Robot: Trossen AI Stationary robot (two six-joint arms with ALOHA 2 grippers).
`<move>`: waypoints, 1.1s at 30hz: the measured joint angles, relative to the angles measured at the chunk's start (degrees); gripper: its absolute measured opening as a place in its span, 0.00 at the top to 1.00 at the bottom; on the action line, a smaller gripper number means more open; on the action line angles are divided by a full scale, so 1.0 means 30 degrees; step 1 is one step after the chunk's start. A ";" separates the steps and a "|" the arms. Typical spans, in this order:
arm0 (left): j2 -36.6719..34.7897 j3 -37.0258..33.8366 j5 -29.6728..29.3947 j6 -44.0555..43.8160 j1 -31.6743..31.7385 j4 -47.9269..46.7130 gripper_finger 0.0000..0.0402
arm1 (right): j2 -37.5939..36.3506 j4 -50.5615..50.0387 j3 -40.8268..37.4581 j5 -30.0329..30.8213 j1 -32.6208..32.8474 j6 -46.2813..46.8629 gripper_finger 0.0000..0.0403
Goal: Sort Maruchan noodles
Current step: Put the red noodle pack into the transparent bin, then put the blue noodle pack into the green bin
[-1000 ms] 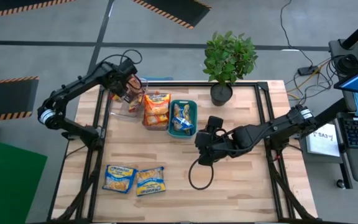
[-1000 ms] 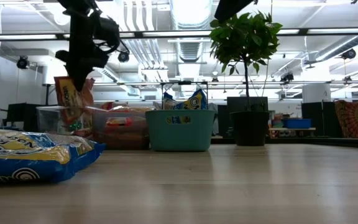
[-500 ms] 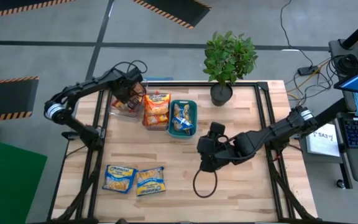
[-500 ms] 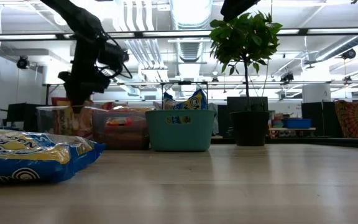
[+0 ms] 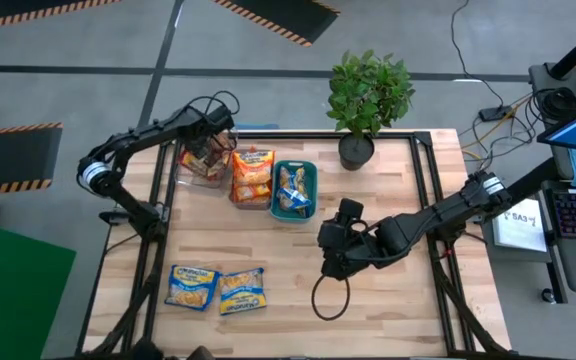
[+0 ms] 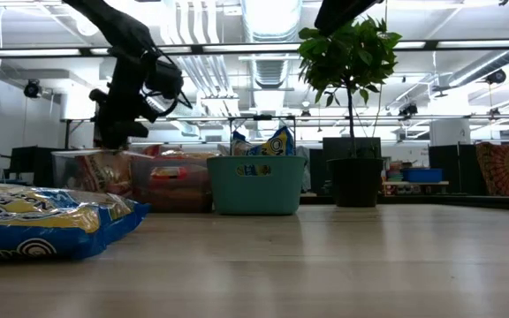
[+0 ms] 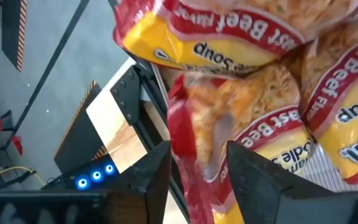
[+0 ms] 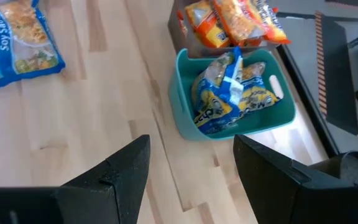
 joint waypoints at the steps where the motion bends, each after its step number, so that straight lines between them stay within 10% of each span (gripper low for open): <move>1: -0.0073 0.0064 -0.0006 0.0006 -0.0008 0.0007 0.65 | 0.0000 0.0000 0.0000 0.0121 -0.0005 0.0000 0.45; 14: -0.2909 -0.0623 0.1014 -0.1975 -0.3690 -0.0192 0.61 | 0.0000 0.2140 -0.1043 0.0910 -0.0007 -0.0695 0.45; 33: -0.9437 -0.8059 0.4204 -0.5269 -2.1078 0.9500 0.61 | -0.0019 1.0940 -0.5625 0.0406 -0.0720 -0.5804 0.45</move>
